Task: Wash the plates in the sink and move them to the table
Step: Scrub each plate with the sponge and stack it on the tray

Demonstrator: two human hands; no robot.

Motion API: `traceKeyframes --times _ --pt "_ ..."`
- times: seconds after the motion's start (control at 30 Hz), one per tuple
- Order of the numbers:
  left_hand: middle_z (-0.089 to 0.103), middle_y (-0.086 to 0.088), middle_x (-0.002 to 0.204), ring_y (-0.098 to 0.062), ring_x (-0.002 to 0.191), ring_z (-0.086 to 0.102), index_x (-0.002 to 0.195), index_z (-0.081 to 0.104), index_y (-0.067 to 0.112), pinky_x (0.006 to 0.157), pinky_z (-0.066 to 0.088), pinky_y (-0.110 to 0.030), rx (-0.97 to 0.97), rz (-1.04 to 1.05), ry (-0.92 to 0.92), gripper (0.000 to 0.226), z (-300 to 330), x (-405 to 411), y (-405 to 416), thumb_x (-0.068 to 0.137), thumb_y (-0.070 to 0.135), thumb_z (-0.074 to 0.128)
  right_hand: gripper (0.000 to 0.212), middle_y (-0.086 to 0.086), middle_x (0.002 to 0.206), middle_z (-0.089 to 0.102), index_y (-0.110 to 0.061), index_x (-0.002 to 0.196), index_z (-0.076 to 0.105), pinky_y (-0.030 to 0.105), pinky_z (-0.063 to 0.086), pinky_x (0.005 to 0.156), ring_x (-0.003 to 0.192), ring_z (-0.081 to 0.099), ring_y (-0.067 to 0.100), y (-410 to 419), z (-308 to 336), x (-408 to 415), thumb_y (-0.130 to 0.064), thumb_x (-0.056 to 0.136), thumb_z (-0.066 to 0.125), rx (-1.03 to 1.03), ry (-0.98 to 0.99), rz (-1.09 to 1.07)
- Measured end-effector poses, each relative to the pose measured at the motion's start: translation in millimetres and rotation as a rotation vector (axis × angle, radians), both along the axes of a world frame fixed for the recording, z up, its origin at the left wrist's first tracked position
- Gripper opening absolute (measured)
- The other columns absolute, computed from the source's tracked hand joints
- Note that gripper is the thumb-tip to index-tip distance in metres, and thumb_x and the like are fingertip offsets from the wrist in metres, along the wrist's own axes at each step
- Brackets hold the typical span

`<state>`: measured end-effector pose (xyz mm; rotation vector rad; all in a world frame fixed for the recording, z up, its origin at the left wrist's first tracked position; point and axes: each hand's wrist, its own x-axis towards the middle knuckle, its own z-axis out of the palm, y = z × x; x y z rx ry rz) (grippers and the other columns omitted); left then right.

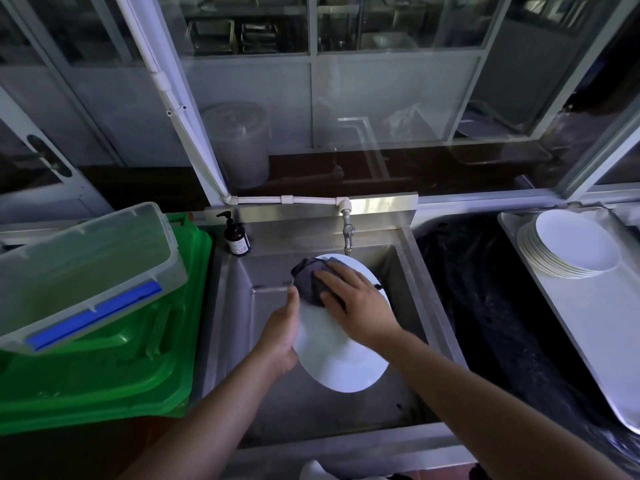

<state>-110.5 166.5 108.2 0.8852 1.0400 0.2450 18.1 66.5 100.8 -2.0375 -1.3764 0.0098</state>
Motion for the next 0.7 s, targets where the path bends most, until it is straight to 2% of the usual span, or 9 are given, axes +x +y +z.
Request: traceKeyframes --times 0.13,0.2,0.27,0.33,0.4,0.47,0.57,0.63,0.7 --pt "0.078 -0.003 0.086 -0.028 0.087 0.073 0.098 0.069 0.014 0.087 0.058 -0.048 0.054 0.025 0.043 0.046 7 -7 1 0.102 0.054 0.047 0.035 -0.008 0.145 0.053 -0.027 0.138 0.06 0.031 0.047 0.094 0.124 0.055 0.016 -3 -3 33 -0.031 0.103 0.055 -0.039 0.333 -0.169" --pt "0.076 -0.003 0.09 -0.027 0.087 0.072 0.099 0.065 0.017 0.087 0.057 -0.049 0.016 0.102 0.016 0.042 9 -8 5 0.101 0.055 0.048 0.036 -0.006 0.146 0.053 -0.029 0.14 0.057 0.025 0.039 0.098 0.13 0.052 0.017 -13 -14 42 -0.033 0.105 0.051 -0.102 0.476 -0.26" --pt "0.075 -0.006 0.101 -0.028 0.093 0.071 0.107 0.065 0.018 0.091 0.056 -0.051 -0.048 0.206 -0.036 0.044 11 -6 11 0.1 0.058 0.05 0.036 0.0 0.146 0.054 -0.023 0.14 0.057 0.021 0.032 0.103 0.136 0.048 0.02 -23 -26 35 -0.029 0.106 0.049 -0.085 0.525 -0.312" --pt "0.074 -0.004 0.101 -0.026 0.092 0.07 0.105 0.064 0.019 0.091 0.055 -0.048 -0.106 0.314 -0.08 0.042 13 0 14 0.099 0.058 0.051 0.039 0.005 0.149 0.052 -0.016 0.143 0.054 0.02 0.029 0.107 0.141 0.043 0.023 -27 -36 17 -0.025 0.105 0.05 -0.05 0.534 -0.342" --pt "0.071 -0.002 0.096 -0.023 0.087 0.068 0.103 0.062 0.019 0.088 0.053 -0.045 -0.128 0.392 -0.096 0.038 20 9 12 0.101 0.055 0.051 0.051 0.003 0.16 0.038 -0.021 0.153 0.042 0.026 0.027 0.116 0.149 0.03 0.018 -26 -39 -6 -0.034 0.105 0.051 -0.054 0.563 -0.363" --pt "0.069 -0.006 0.101 -0.023 0.084 0.066 0.111 0.058 0.015 0.087 0.052 -0.045 -0.149 0.488 -0.105 0.039 23 19 11 0.103 0.052 0.05 0.061 0.005 0.164 0.029 -0.024 0.155 0.038 0.037 0.031 0.117 0.151 0.026 0.021 -22 -40 -27 -0.049 0.1 0.051 -0.026 0.432 -0.292" --pt "0.065 -0.016 0.122 -0.029 0.088 0.065 0.127 0.055 0.012 0.082 0.05 -0.045 -0.223 0.567 -0.155 0.05 15 27 22 0.105 0.055 0.042 0.078 0.014 0.161 0.034 -0.025 0.152 0.041 0.047 0.039 0.109 0.141 0.04 0.039 -22 -47 -39 -0.055 0.084 0.065 -0.067 0.015 -0.035" --pt "0.062 -0.018 0.128 -0.034 0.102 0.062 0.136 0.052 0.009 0.086 0.049 -0.045 -0.273 0.554 -0.167 0.058 9 29 24 0.107 0.056 0.035 0.081 0.014 0.156 0.04 -0.025 0.15 0.041 0.052 0.052 0.095 0.126 0.052 0.044 -23 -48 -30 -0.04 0.077 0.074 -0.138 -0.146 0.035" --pt "0.061 -0.017 0.13 -0.034 0.114 0.06 0.136 0.051 0.006 0.093 0.047 -0.047 -0.304 0.579 -0.151 0.055 0 31 25 0.109 0.051 0.034 0.075 0.014 0.144 0.053 -0.021 0.142 0.048 0.048 0.06 0.074 0.106 0.062 0.043 -23 -45 -19 -0.017 0.072 0.076 -0.17 -0.193 0.023"
